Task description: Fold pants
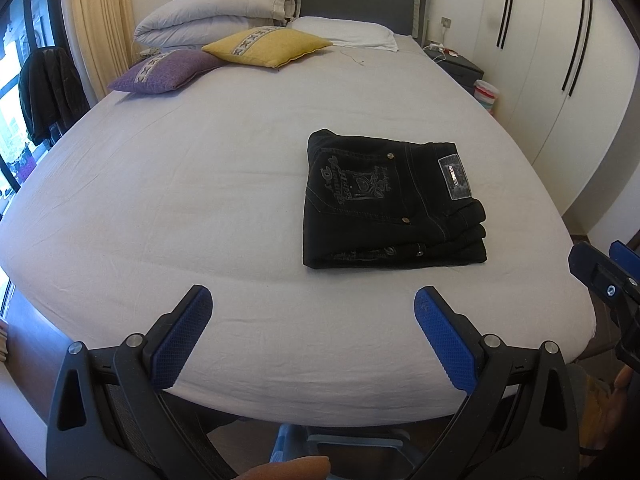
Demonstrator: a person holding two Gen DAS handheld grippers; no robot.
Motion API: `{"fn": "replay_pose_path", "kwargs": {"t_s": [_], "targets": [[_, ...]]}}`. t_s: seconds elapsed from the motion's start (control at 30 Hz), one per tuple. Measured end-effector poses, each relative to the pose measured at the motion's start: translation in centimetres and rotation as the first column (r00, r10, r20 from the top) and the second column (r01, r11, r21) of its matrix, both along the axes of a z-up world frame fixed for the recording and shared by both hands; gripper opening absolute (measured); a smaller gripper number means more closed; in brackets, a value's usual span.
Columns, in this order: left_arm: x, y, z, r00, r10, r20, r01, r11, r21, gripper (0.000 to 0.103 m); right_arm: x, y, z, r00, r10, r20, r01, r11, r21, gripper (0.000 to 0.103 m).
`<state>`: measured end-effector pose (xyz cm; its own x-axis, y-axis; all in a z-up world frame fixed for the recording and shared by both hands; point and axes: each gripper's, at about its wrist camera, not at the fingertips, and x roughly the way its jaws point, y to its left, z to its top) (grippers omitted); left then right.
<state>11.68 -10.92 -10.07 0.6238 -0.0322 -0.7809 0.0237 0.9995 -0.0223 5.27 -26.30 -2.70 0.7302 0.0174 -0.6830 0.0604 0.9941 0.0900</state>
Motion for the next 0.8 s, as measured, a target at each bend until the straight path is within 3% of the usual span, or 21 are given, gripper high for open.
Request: {"fn": "replay_pose_path", "kwargs": {"t_s": [0.8], "targets": [[0.01, 0.47, -0.45, 1.0, -0.002, -0.021, 0.002, 1.0, -0.011, 0.103, -0.47, 0.6, -0.3, 1.0, 0.004, -0.005, -0.004, 1.0, 0.0, 0.103]]}}
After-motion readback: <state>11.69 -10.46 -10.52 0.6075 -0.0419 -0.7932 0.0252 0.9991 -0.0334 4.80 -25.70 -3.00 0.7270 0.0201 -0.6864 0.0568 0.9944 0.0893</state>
